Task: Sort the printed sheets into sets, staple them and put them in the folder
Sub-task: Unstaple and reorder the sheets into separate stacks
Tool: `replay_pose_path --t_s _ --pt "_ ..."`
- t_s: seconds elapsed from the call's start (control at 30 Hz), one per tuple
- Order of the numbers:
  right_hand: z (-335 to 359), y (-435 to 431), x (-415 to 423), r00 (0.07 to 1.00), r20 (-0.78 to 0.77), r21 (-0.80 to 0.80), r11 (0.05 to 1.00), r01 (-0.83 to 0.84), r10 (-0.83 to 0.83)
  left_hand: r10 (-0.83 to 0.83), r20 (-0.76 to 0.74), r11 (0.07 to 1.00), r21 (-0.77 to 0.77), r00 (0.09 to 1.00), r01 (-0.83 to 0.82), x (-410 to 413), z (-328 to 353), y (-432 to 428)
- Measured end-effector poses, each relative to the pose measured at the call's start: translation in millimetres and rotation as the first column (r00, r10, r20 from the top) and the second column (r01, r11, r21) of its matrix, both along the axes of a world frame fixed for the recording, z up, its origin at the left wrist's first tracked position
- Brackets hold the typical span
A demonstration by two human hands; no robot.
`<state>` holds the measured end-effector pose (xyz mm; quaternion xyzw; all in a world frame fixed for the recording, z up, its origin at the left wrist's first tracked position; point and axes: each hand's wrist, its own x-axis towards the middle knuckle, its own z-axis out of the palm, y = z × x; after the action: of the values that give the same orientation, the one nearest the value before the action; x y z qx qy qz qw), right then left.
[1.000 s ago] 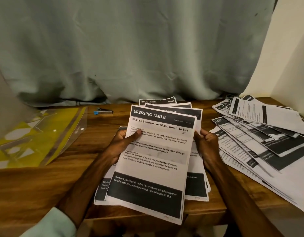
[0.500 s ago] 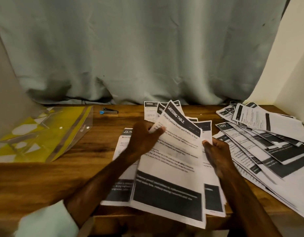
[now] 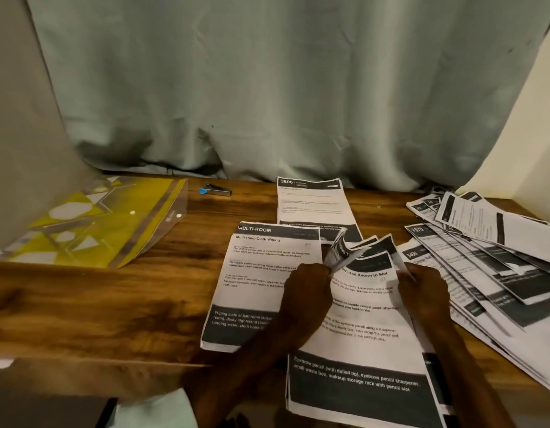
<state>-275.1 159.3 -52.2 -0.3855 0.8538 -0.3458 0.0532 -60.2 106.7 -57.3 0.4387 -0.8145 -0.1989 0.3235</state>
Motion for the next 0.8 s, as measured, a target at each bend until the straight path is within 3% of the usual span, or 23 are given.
replay_pose_path --t_s 0.17,0.33,0.5,0.63,0.8 --pt "0.5 0.9 1.4 1.000 0.014 -0.002 1.000 0.013 -0.013 0.001 -0.019 0.999 -0.052 1.000 -0.002 -0.4 -3.6 -0.7" --pt "2.2 4.3 4.1 0.995 0.092 -0.118 0.993 -0.023 0.034 -0.020 -0.059 0.998 -0.068 0.998 0.016 6.4 -5.5 -13.5" --pt "14.0 1.6 8.3 0.970 0.235 -0.223 0.975 -0.011 0.064 -0.087 -0.274 0.991 0.072 0.958 0.110 29.0 23.7 -17.0" --pt "36.1 -0.4 24.5 0.893 0.431 -0.313 0.950 0.011 0.132 0.061 -0.425 0.953 0.293 0.903 0.073 59.7 48.4 -25.2" --pt "54.6 -8.0 44.8 0.799 0.501 -0.427 0.898 -0.104 0.331 0.154 -0.553 0.872 0.467 0.819 0.151 110.0 72.4 -32.0"
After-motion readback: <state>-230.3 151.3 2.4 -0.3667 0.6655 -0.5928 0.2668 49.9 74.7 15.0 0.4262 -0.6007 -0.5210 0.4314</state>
